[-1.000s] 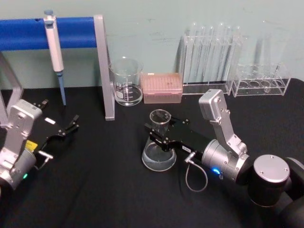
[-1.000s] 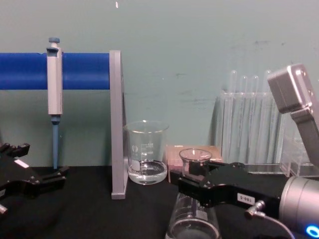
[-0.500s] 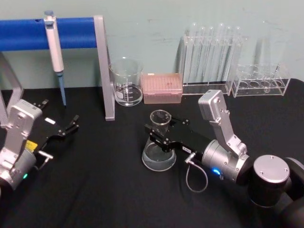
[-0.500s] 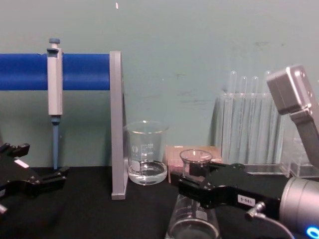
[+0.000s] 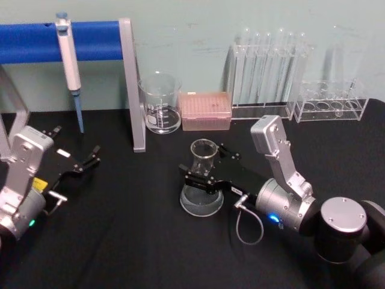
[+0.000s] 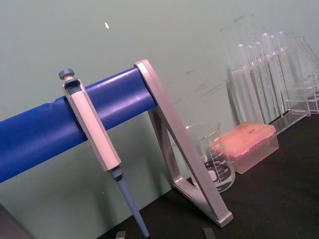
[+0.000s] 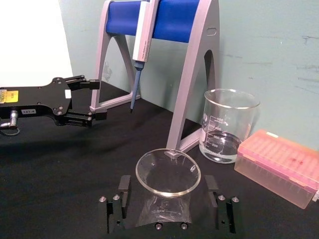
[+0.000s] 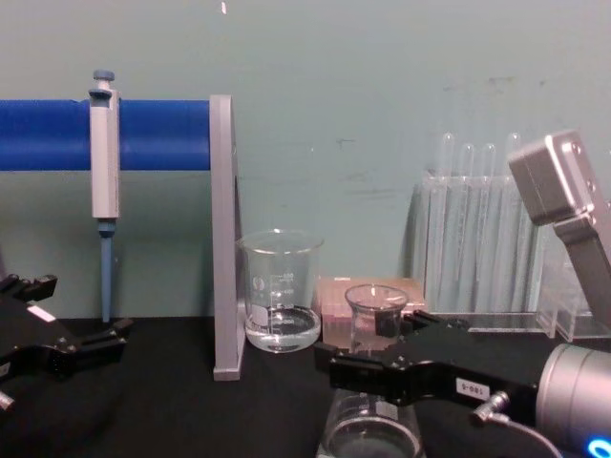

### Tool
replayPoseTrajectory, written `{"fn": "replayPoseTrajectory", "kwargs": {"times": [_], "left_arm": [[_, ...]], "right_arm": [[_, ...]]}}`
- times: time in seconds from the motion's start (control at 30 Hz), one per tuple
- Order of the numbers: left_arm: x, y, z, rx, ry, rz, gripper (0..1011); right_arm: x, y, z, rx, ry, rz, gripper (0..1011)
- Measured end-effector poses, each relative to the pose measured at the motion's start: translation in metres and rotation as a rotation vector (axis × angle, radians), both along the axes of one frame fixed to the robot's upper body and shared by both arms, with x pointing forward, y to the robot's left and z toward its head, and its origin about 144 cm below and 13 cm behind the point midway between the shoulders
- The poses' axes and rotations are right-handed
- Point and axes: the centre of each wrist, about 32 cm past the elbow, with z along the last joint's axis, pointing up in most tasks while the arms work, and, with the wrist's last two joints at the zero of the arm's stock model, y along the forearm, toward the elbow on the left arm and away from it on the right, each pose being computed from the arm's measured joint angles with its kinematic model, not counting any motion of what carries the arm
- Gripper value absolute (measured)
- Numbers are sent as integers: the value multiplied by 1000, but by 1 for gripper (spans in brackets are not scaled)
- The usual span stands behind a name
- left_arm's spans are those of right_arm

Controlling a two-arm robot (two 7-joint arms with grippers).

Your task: Grasp the erlenmeyer flask with one hand, shake it three times, then place it back.

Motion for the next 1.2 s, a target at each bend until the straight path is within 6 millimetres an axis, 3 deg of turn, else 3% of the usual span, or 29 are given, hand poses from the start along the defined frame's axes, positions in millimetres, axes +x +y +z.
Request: {"fn": "replayPoseTrajectory", "kwargs": {"times": [0.17,0.63,1.2], "left_arm": [[0,0,0,0,0,0,1001],[0,0,0,0,0,0,1001],[0,0,0,0,0,0,1001]], "right_arm": [[0,0,0,1,-1,0,1003],[-2,-5,1,6,0,15,1000],[-24,-45,7,-23,-9,68,1000]]}}
